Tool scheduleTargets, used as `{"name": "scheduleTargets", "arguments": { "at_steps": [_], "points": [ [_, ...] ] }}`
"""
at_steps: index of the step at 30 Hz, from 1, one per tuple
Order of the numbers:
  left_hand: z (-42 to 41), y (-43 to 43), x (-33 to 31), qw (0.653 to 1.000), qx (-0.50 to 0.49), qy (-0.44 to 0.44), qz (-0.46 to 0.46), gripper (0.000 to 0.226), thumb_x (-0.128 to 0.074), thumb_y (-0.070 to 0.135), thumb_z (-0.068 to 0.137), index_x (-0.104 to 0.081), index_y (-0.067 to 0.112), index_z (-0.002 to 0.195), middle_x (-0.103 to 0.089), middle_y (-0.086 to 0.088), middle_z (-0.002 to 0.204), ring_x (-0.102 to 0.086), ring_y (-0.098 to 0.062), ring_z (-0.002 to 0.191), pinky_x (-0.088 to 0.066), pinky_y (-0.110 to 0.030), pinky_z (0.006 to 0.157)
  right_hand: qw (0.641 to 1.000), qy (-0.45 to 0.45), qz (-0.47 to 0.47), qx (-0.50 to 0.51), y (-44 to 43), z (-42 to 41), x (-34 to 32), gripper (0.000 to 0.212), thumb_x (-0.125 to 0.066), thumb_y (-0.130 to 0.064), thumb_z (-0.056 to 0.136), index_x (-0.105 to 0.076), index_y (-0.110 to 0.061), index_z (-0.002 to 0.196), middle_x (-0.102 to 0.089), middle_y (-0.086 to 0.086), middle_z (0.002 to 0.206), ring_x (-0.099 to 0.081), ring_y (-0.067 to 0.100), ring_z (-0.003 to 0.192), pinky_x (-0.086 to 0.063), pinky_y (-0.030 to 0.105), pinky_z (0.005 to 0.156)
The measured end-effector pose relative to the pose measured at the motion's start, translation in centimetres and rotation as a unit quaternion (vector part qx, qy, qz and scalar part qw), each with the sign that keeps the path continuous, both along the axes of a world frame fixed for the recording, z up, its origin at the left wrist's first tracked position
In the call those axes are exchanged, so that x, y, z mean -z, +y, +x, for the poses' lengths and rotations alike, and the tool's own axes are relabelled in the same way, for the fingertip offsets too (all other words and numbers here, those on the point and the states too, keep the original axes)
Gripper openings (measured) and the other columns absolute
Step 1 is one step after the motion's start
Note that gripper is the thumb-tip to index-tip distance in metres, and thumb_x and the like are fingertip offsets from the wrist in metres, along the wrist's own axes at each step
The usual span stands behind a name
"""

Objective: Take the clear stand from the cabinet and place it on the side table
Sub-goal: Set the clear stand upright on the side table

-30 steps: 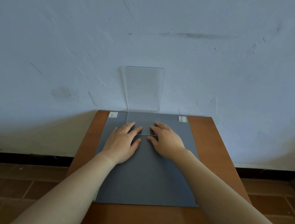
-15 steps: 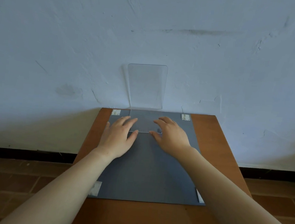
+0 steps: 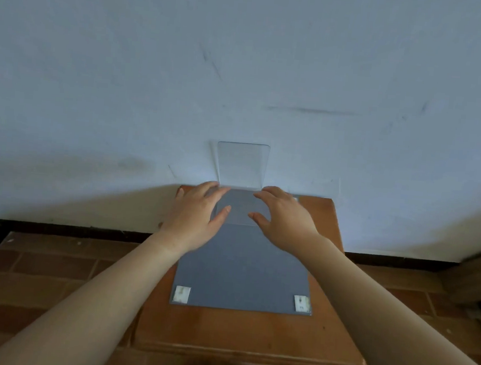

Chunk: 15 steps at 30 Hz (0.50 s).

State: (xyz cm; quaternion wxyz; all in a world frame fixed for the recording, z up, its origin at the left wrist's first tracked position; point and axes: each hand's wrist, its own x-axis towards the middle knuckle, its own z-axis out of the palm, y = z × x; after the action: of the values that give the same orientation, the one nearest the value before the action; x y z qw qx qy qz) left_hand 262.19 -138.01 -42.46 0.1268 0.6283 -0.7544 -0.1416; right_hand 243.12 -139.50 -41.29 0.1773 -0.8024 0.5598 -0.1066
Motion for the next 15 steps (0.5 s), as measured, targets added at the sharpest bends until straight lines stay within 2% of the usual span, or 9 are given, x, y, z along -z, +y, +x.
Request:
{"name": "scheduleTargets", "arguments": {
  "at_steps": [5,10,15],
  "points": [
    [-1.1,1.6,-12.6,1.000,0.005,0.009,-0.014,0.046,-0.039,0.039,0.093,-0.039,0.024,0.137,-0.037,-0.001,0.145,-0.033,-0.019,0.134,-0.028,-0.048,0.108,1.000,-0.014,0.013,0.000,1.8,-1.1,-12.7,0.050,-0.049,-0.040,0.091,-0.039,-0.020,0.136,-0.036,-0.001,0.144,-0.036,0.018,0.130,-0.036,0.035,0.099],
    [-2.1,4.0,-24.7,0.996,-0.014,0.083,-0.022,0.047,-0.041,0.038,0.093,-0.038,0.024,0.138,-0.034,0.002,0.148,-0.027,-0.013,0.137,-0.024,-0.028,0.107,0.997,-0.081,0.007,0.001,4.4,-2.3,-24.7,0.051,-0.053,-0.039,0.089,-0.042,-0.019,0.135,-0.039,0.000,0.143,-0.044,0.018,0.124,-0.037,0.027,0.097],
    [-3.3,6.2,-33.1,0.994,-0.020,0.107,-0.029,0.049,-0.037,0.042,0.093,-0.033,0.030,0.140,-0.031,0.005,0.149,-0.025,-0.011,0.138,-0.023,-0.028,0.108,0.996,-0.088,-0.001,-0.009,6.8,-3.8,-33.6,0.052,-0.050,-0.043,0.089,-0.038,-0.024,0.136,-0.035,-0.004,0.145,-0.042,0.015,0.126,-0.040,0.031,0.100]
  ]
}}
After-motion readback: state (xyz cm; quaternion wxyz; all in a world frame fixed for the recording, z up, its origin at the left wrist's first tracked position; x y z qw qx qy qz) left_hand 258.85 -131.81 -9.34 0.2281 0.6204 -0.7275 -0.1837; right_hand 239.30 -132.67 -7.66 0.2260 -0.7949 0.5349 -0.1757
